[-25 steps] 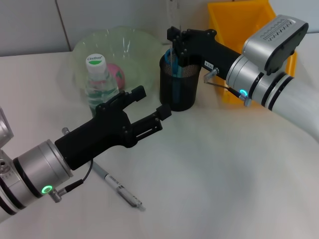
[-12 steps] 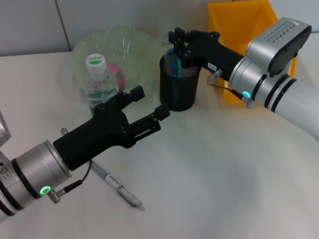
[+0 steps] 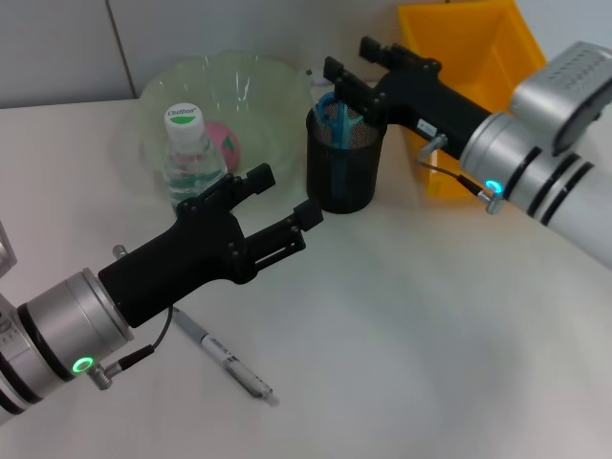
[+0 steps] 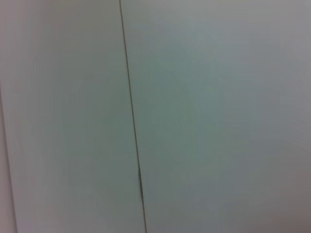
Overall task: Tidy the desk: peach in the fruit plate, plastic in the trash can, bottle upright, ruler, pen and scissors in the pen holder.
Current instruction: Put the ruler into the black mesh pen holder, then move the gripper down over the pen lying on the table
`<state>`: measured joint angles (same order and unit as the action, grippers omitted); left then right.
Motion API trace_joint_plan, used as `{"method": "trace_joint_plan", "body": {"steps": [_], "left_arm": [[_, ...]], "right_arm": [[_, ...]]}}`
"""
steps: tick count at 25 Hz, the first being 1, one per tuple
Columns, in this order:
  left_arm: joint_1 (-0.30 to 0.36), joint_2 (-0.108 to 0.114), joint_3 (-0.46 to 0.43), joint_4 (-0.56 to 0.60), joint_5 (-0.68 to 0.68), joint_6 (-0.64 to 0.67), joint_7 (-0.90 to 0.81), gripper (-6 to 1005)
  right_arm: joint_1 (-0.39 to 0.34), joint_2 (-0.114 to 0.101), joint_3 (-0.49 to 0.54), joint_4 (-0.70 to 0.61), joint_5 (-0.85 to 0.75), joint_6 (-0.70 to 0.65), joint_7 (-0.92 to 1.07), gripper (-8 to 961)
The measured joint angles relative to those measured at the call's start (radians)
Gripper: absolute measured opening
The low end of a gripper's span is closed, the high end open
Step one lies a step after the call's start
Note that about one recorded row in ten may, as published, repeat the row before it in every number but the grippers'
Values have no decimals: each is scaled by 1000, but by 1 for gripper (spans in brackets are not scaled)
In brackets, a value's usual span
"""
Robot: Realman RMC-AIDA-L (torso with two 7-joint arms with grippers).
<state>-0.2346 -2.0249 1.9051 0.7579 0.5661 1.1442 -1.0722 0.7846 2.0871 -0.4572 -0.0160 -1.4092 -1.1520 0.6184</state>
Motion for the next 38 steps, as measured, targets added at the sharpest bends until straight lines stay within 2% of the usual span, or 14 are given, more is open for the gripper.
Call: {"method": "trace_joint_plan", "body": {"steps": [5, 8, 12, 14, 16, 21, 24, 26, 28, 29, 31, 32, 33, 38], "left_arm": [[-1, 3, -2, -4, 6, 6, 0, 832], [1, 5, -15, -4, 29, 18, -9, 832], [2, 13, -48, -4, 84, 45, -41, 830], [3, 17, -84, -5, 136, 68, -70, 830], [4, 18, -99, -5, 155, 75, -79, 829], [14, 20, -204, 1, 277, 136, -118, 828], [5, 28, -284, 11, 381, 177, -163, 827], [-8, 31, -339, 12, 448, 204, -193, 826], [-23, 33, -389, 11, 509, 229, -215, 826], [-37, 32, -439, 18, 594, 260, -247, 825], [-44, 33, -459, 26, 634, 272, -266, 825], [-58, 34, -498, 48, 717, 298, -308, 824], [-58, 34, -498, 48, 717, 298, -308, 824], [-95, 35, -602, 162, 898, 394, -408, 823]], "right_arm": [[-45, -3, -9, -48, -2, -81, 100, 629], [-106, -5, -26, -97, -13, -200, 190, 692], [-213, -8, -135, -223, -22, -368, 337, 777], [-299, -13, -234, -357, -23, -445, 471, 777], [-328, -17, -260, -397, -23, -467, 517, 777], [-436, -47, -290, -521, -65, -542, 659, 777], [-461, -74, -269, -544, -147, -597, 703, 777], [-472, -84, -247, -560, -222, -647, 709, 777], [-478, -86, -223, -585, -307, -677, 709, 777], [-482, -86, -208, -617, -391, -688, 713, 777], [-482, -86, -207, -625, -416, -689, 716, 777], [-479, -86, -207, -642, -472, -689, 724, 777], [-479, -86, -207, -642, -472, -689, 724, 777], [-469, -87, -206, -664, -546, -685, 746, 777]]}}
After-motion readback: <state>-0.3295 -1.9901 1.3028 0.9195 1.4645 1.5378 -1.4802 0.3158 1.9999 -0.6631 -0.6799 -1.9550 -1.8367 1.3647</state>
